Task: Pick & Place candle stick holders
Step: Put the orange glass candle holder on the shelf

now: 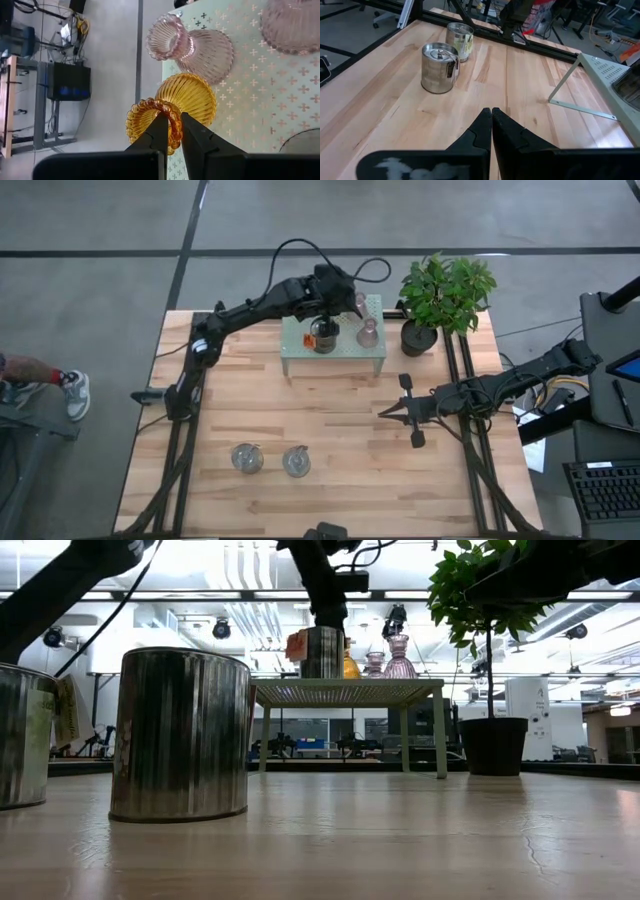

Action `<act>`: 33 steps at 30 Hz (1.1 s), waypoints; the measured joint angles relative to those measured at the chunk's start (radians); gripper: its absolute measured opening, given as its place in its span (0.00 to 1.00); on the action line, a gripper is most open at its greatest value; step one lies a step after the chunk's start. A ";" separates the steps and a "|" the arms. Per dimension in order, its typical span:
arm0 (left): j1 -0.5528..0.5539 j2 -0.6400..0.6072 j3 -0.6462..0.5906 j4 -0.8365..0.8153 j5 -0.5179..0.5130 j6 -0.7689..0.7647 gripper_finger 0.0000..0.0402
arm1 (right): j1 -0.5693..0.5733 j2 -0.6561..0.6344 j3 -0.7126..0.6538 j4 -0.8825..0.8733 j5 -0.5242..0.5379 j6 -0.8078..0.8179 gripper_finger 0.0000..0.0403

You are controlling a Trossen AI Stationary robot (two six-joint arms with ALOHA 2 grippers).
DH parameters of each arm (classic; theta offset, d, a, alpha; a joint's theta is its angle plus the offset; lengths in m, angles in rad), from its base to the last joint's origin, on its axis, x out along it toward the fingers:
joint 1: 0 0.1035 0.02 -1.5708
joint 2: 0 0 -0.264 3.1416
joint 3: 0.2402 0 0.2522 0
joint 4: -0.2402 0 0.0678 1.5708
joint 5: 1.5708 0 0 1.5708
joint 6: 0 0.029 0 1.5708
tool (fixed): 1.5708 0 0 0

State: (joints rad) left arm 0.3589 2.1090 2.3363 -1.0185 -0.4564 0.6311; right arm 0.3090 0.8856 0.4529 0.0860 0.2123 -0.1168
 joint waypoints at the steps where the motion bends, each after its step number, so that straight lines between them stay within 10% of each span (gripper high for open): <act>1: 0.000 0.000 0.000 0.003 0.000 0.006 0.07 | 0.000 0.000 0.000 0.000 0.000 0.002 0.02; 13: 0.005 0.000 0.008 0.042 0.011 0.046 0.08 | 0.000 0.000 -0.001 0.000 0.000 0.005 0.02; 21: 0.034 -0.052 0.019 0.049 0.166 -0.183 0.08 | 0.000 0.001 -0.006 0.002 0.000 0.002 0.02; 33: 0.045 -0.081 0.019 0.015 0.130 -0.419 0.08 | 0.000 0.001 -0.011 0.005 0.000 0.003 0.02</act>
State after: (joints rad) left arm 0.4038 2.0283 2.3550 -1.0037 -0.3262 0.2116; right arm 0.3088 0.8864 0.4419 0.0907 0.2122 -0.1139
